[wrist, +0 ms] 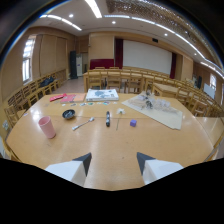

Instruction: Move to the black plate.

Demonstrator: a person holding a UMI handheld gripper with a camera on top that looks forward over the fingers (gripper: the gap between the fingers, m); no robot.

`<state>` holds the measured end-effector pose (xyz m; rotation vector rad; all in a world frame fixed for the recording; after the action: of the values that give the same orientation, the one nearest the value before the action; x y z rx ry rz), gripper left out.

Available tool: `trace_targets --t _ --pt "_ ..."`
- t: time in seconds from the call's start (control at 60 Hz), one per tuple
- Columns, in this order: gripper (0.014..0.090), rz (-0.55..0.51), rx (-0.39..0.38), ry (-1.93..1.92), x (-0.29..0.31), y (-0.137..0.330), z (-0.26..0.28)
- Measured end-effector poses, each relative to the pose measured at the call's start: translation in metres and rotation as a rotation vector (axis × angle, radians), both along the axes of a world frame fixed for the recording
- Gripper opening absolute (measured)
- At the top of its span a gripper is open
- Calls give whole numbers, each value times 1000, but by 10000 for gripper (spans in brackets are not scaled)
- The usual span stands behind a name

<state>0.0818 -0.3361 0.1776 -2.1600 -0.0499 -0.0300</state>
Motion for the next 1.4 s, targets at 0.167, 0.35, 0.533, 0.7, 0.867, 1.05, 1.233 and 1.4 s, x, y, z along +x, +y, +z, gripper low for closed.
trace_targets --t 0.167,0.35,0.533,0.7,0.867,1.05,1.233,1.4 --pt "859 -21 -10 -6 -41 2 -16" --pt "860 -21 3 1 -94 -4 -15" --pt "861 16 1 28 -146 15 -19" --pt "862 54 6 35 -179 62 -27" --pt "862 96 -13 59 -205 134 -49" --pt "855 141 -72 77 -230 212 -84" --pt "854 185 -123 76 -246 266 -116" --pt "853 206 -163 80 -257 290 -139"
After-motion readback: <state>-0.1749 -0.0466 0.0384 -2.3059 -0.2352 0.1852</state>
